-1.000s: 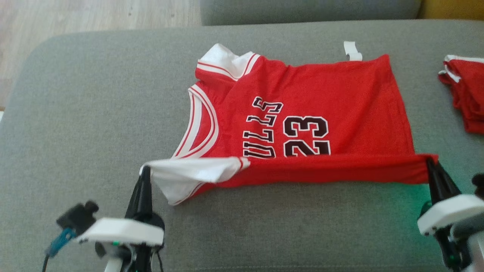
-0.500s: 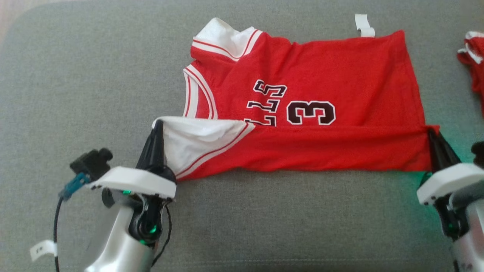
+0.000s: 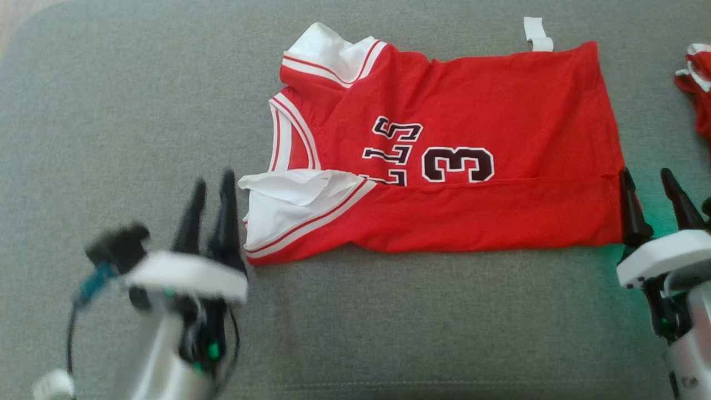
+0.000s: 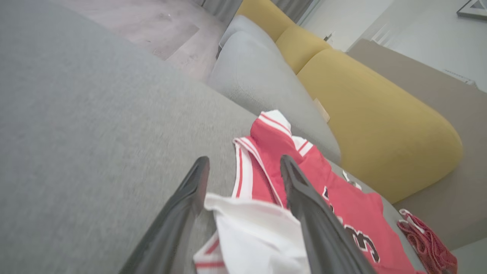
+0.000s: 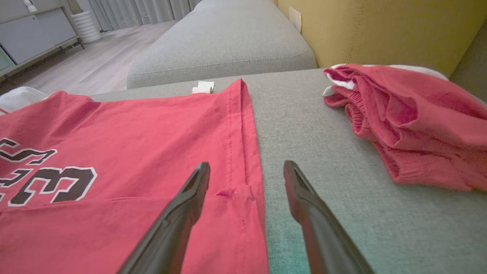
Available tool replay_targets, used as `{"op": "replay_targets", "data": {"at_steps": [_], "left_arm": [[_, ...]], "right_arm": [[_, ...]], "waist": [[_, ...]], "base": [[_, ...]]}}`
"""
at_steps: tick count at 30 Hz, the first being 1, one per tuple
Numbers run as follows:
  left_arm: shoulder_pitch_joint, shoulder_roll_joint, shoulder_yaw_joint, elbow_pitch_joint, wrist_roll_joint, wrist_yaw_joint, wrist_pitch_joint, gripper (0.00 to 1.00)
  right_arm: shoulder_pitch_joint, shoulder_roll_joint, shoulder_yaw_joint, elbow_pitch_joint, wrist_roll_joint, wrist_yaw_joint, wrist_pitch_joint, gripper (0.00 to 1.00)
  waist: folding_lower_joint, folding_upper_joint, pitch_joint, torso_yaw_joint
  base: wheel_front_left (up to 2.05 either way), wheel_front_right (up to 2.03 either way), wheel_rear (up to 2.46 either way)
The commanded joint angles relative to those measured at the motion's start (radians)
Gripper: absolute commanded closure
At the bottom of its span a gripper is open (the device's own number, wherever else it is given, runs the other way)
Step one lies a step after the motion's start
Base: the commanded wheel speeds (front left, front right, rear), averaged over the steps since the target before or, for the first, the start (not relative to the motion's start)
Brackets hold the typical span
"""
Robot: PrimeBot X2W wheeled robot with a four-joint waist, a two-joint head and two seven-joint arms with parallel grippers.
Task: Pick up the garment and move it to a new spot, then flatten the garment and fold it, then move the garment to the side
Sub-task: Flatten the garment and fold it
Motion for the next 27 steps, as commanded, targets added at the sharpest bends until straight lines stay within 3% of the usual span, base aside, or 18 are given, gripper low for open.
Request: {"op": "replay_targets", "data": {"at_steps": [1,7,12,21,27], "left_arm": [[0.051,0.008,0.02,-0.03,0.01,-0.001,-0.005,0.0],[0.185,0.01,-0.048,-0.062,0.042,0.01,0.013,0.0],[0.152,0.018,-0.056,-0.033,0.068,0.033,0.018,0.0],[0.092,0.03,-0.074,0.077,0.068,0.034,0.072,0.0],[0.109,0.028,-0.053,0.051,0.062,0.048,0.037,0.0]], "right_arm": [[0.021,-0.02,0.006,-0.037,0.007,-0.001,-0.014,0.0],[0.087,0.001,-0.021,-0.1,0.008,-0.001,-0.011,0.0],[0.104,0.015,-0.032,-0.135,-0.001,-0.001,0.008,0.0],[0.109,0.017,-0.045,-0.174,-0.017,-0.001,0.036,0.0],[0.123,0.025,-0.061,-0.182,-0.022,-0.001,0.037,0.0]], "waist": [[0.0,0.0,-0.004,-0.003],[0.0,0.0,-0.006,-0.007],[0.0,0.0,-0.002,-0.01],[0.0,0.0,-0.005,-0.029],[0.0,0.0,-0.007,-0.033]], "base": [[0.0,0.0,0.0],[0.0,0.0,0.0],[0.0,0.0,0.0],[0.0,0.0,0.0],[0.0,0.0,0.0]]}}
